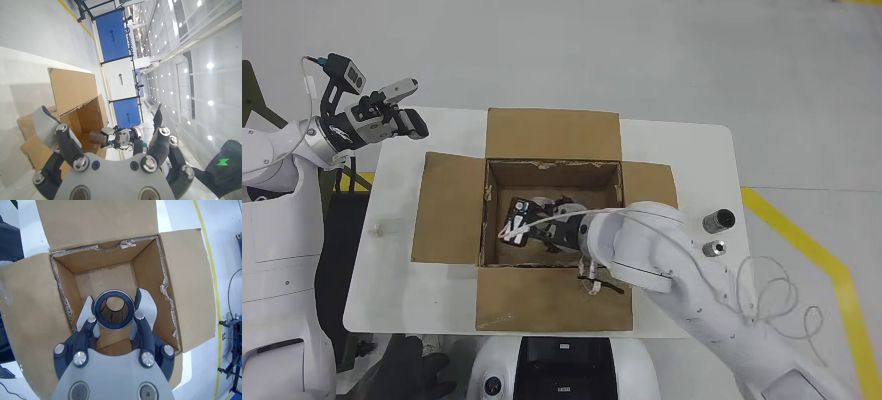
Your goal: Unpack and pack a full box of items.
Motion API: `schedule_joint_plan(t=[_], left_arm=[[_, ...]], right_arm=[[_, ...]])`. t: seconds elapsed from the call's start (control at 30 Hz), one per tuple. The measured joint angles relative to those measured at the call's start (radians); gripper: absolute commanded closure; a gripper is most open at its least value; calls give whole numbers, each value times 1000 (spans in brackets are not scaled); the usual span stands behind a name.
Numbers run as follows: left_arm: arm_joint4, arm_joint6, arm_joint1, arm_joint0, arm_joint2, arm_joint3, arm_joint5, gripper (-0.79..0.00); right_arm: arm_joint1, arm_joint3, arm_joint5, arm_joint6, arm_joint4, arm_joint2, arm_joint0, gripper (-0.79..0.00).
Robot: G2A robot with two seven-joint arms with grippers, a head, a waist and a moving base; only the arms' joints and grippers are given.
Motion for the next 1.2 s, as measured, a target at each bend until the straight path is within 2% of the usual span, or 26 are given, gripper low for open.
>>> schedule_joint_plan(t=[0.33, 1.2], left_arm=[[0, 0, 0, 0, 0, 0, 0, -785], [0, 0, 0, 0, 0, 0, 0, -785]], right_arm=[[23, -98, 32, 100, -11, 35, -82, 0], [27, -117, 45, 97, -16, 45, -100, 0]])
